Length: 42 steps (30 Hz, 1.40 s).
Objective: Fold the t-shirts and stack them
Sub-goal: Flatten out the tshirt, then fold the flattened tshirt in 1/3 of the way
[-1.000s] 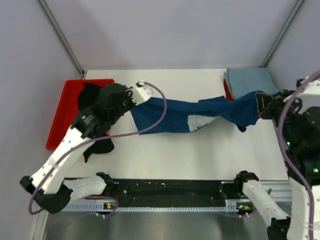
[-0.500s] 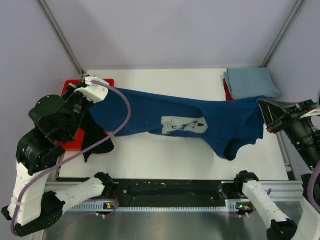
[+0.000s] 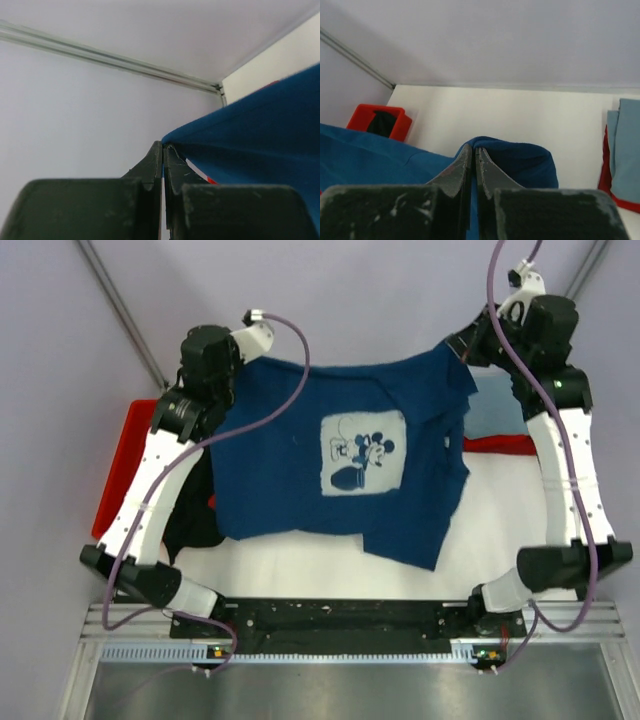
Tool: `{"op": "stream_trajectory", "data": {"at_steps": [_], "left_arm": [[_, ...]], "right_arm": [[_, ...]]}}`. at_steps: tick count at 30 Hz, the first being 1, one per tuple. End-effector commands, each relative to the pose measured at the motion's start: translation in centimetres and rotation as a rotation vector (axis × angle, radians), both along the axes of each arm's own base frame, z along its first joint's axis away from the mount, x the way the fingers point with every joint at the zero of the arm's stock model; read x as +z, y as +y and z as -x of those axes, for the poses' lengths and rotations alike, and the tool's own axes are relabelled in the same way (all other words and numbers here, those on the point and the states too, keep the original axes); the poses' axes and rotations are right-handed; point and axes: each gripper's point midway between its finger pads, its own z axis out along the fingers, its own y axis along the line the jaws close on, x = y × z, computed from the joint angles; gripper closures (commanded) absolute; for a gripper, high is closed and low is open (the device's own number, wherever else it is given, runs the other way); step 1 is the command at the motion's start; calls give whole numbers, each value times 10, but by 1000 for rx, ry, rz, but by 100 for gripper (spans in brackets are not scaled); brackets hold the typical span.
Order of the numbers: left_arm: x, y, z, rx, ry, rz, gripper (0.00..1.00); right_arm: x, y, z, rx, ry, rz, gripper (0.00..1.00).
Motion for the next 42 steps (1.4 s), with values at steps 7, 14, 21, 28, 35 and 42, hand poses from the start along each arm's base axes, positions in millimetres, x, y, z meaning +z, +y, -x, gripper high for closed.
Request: {"op": "stream_trajectory", "data": {"at_steps": [7,14,21,28,35,42], "left_arm": [[115,35,-13,80,-349,36,100],[21,12,-2,-89,-110,24,100],[-172,-17,52,-303,368,64,100],[-317,-30,120,-394,730,136,100],[-365,-29,156,-428,948,123,100],[-354,-27,111,-315,891,112,100]], "right_arm": [[145,-7,12,-19,-386,-16,100],[42,-13,52,-24,-167,25,100],[-176,-6,124,-41,309,-134,100],[-301,-6,168,-115,612,-212,100],[-328,-17,174,-199,667,-196,100],[-318,-27,141,-223,609,-112,100]]}}
